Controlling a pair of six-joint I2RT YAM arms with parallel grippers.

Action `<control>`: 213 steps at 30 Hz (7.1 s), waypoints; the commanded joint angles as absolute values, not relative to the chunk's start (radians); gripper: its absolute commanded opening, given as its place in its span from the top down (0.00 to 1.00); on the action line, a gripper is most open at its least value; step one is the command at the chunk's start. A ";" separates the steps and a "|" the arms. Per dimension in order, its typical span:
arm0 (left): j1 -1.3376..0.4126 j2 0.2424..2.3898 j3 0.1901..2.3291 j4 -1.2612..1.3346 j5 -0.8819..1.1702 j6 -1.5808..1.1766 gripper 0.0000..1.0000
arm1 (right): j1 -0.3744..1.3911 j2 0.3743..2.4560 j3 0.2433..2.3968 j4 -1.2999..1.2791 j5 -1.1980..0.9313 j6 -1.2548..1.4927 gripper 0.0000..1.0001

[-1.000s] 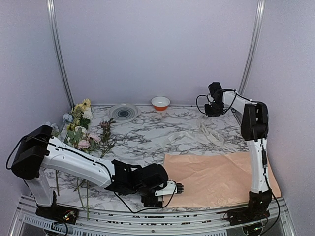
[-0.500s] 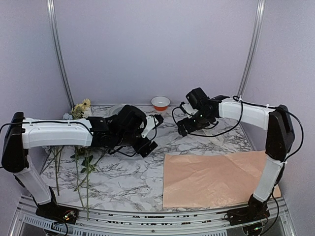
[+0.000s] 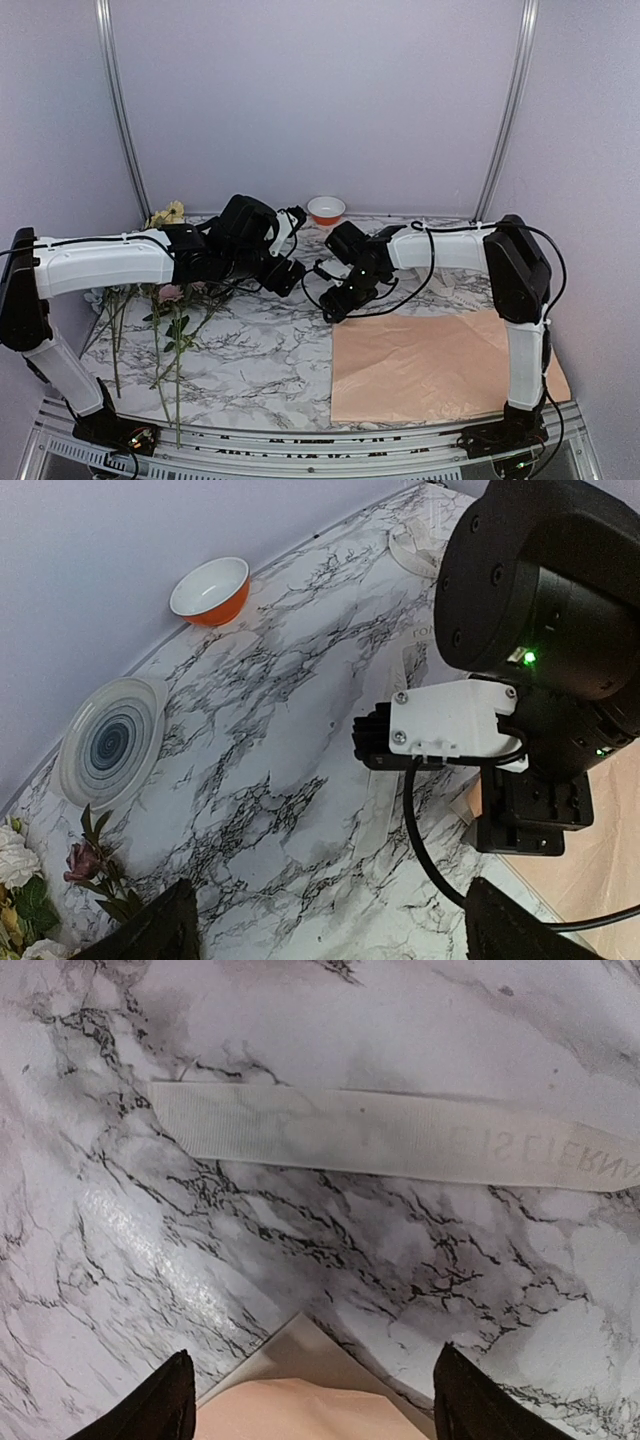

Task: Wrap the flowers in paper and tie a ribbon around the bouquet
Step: Move the ribbon to the corner of the board, then pick up the corner of the folded wrapping paper from the center of the board, then pass from the right arm to the left, then flatten out the folded wrapping paper at the center of the board, then adjust the flattened wrapping paper at the center of the board, then pick up the fake flower from the corner of the board.

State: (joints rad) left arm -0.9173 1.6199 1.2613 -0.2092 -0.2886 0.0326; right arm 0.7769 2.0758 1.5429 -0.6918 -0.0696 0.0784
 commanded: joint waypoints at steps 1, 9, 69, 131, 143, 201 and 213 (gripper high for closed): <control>-0.917 1.592 1.252 -0.210 -0.294 0.034 0.07 | 0.787 2.120 1.593 -0.698 -0.051 0.097 0.27; -0.917 1.590 1.251 -0.211 -0.300 0.044 0.06 | 0.805 2.128 1.581 -0.706 -0.067 0.104 0.39; -0.861 1.404 1.113 0.050 0.209 0.171 1.00 | 0.716 1.389 1.452 -0.402 -0.360 0.133 0.60; -1.398 1.677 1.016 -0.070 0.131 0.622 0.17 | 0.490 1.523 1.139 -0.417 -0.088 0.052 0.33; -1.067 1.448 0.958 -0.238 -0.271 0.197 0.41 | 0.497 1.836 1.178 -0.436 0.003 0.141 0.52; -0.228 1.328 0.655 -0.451 -0.208 -0.597 0.70 | 0.511 1.484 1.006 -0.419 0.071 0.183 0.50; -0.230 1.286 0.692 -0.453 -0.271 -0.615 1.00 | 0.511 1.529 1.038 -0.441 0.084 0.167 0.49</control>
State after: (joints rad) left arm -0.2325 1.3712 0.6376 -0.4240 -0.1692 -0.6018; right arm 0.5037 1.5269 1.0035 -0.4438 0.0723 0.1780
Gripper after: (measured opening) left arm 0.041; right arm 0.511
